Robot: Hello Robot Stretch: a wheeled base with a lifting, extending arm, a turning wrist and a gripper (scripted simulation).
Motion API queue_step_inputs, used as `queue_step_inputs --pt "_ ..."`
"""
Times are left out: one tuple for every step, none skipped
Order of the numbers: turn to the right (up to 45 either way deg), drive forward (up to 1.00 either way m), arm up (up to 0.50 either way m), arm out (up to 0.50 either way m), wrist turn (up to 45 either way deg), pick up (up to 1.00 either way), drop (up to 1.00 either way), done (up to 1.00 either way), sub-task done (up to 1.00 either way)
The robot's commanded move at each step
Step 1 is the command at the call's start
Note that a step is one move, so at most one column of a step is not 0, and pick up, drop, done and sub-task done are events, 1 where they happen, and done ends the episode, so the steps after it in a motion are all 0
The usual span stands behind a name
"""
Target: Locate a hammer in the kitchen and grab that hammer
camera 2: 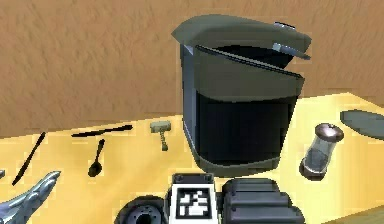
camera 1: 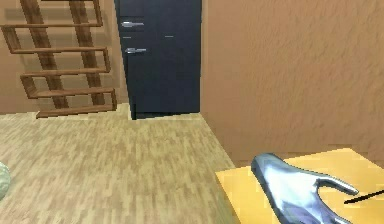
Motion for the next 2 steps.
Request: queue_step_inputs --pt "0.0 0.0 0.0 0.28 0.0 0.0 0.0 0.0 0.0" --pt "0.0 0.0 0.0 0.0 45.0 0.0 0.0 0.0 0.0"
